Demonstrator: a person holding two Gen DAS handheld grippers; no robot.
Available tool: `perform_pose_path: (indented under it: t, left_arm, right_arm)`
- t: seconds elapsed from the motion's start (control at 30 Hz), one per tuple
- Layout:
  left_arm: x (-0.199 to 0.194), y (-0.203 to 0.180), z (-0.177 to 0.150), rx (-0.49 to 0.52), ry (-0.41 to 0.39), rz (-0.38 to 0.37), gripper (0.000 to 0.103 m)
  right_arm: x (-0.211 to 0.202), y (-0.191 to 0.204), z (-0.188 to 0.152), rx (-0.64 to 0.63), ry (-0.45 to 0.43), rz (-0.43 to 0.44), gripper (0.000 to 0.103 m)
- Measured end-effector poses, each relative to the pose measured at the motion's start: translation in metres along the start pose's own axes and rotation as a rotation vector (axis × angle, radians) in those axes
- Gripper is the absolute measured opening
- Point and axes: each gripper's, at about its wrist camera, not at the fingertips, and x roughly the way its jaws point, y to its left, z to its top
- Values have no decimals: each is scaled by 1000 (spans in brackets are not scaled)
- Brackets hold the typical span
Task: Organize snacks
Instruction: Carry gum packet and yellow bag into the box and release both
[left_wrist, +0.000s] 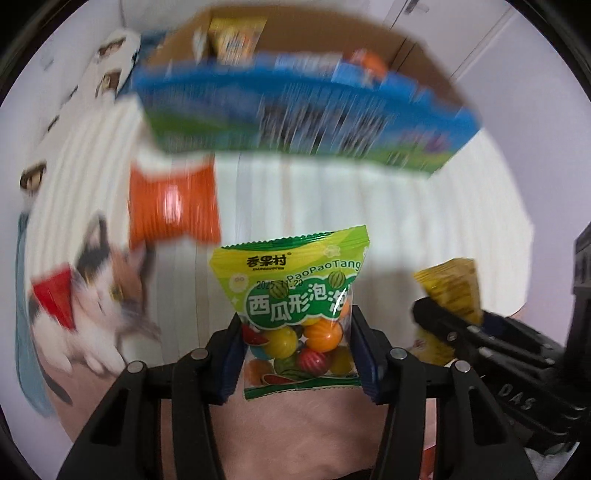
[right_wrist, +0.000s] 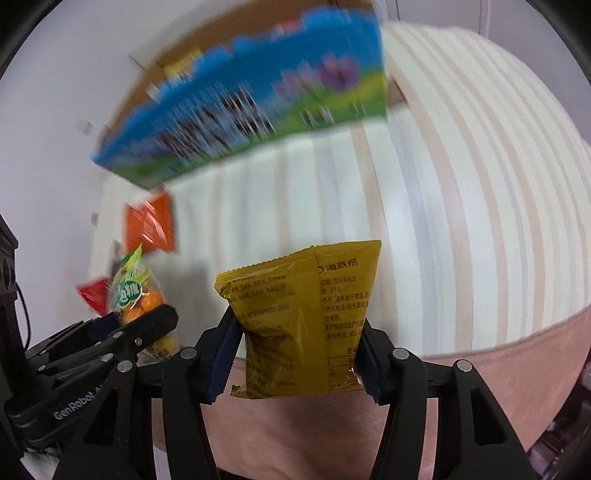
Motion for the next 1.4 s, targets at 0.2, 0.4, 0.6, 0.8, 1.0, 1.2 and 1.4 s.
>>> perform_pose_path:
  t: [0.2,0.4,0.6,0.8,1.0,1.2,1.4]
  left_arm:
    - [-60,-10,66,49,-113,-43,49]
    - [-75,-5,144,91,-125,1,49]
    - [-22,27,205,74,7,134,49]
    - [42,59,223,29,137,195,49]
    - [78,73,229,-8,198,231,50]
    - [91,77,234,-21,217,249,75]
    - [78,67,236,-6,179,261,77]
  right_arm:
    - [-66,11,69,-36,-107,92,59]
    - [-97,33,155,-78,-165,128,59]
    - [-76,46,243,-103,-140,83,59]
    - [-24,50,323,-95,-51,42,59]
    - [25,47,370,-88,25,6,60]
    - [53,44,387,-106,92,-23,91]
    - [44,51,385,-156,70,-68,91]
